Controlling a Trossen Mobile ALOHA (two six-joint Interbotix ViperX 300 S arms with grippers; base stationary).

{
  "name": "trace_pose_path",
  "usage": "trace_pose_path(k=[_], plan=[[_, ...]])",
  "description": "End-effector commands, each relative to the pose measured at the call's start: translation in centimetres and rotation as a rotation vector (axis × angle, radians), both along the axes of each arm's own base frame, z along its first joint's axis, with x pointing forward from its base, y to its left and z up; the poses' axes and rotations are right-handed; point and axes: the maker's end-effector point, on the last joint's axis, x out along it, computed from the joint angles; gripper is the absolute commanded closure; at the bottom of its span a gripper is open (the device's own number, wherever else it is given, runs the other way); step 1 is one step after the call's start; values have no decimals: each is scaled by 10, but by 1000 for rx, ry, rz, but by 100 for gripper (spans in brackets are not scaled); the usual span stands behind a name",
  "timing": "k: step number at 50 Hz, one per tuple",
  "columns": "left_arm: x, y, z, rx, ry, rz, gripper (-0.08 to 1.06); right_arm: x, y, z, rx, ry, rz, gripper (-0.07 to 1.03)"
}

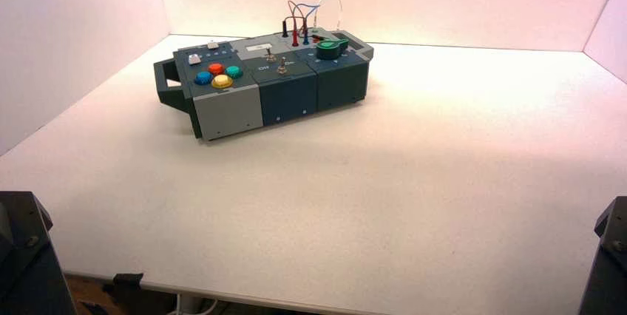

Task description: Move the left gripper to the left.

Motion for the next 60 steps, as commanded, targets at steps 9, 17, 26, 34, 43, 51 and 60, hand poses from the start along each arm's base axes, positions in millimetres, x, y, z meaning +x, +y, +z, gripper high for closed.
trace_pose_path(k=[9,17,26,34,43,51,60], plan=[[4,-3,13,-22,-31,2,74,1,2,6,8,-12,5,69],[5,-3,12,-15,-34,2,74,1,2,5,6,-4,5,69],[10,5,3,26,-52,14,74,0,2,4,4,-2,8,69],[24,33,-5,49,-51,101,74,-1,2,4,1,5,10,69],[30,69,6,67,-107,189,74,-1,2,1,-4,14,12,69],[32,108,23,105,-169,279,74,-3,2,1,-4,14,13,69],[33,156,30,162,-192,416,74,-4,2,2,-4,14,14,69]])
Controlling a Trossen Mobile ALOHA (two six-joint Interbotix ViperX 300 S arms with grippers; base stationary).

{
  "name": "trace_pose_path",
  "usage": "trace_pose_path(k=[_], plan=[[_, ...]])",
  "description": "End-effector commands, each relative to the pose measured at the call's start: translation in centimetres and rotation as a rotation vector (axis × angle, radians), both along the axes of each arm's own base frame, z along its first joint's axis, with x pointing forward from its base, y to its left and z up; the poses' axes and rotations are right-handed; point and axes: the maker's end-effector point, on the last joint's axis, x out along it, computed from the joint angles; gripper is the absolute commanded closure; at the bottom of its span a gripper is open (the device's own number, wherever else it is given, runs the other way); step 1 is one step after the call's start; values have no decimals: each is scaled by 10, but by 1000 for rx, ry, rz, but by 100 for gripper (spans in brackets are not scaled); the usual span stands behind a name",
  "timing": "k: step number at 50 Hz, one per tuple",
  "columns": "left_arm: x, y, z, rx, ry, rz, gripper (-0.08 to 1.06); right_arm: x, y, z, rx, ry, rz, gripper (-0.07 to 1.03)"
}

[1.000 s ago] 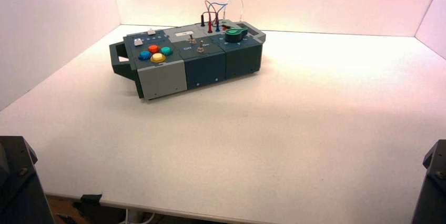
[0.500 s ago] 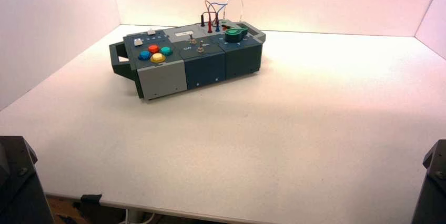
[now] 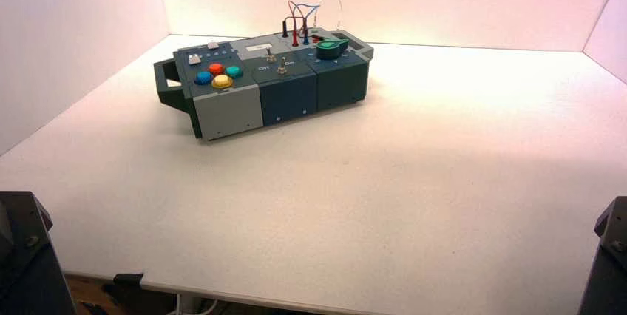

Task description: Move the left gripper to the left.

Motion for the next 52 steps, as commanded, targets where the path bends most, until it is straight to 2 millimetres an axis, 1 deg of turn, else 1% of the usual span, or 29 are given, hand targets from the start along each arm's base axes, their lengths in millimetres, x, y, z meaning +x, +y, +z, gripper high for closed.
trace_pose_path(k=[1,4,10,11,20,23,31,52], plan=[[3,31,12,35,-35,93,74,0,1,7,8,-17,4,69],[2,48,15,55,-48,148,74,0,1,7,7,-19,3,69],[0,71,21,87,-72,219,74,0,1,7,6,-21,4,69],[-1,78,23,105,-81,239,74,0,1,7,6,-21,4,69],[-3,114,29,160,-94,355,74,0,1,8,7,-22,6,69],[-4,122,30,163,-97,384,74,0,1,7,5,-20,5,69],[-6,131,30,174,-109,420,74,-1,1,4,-3,-9,10,69],[-6,131,27,171,-106,420,74,-2,0,-1,-16,-2,11,69]])
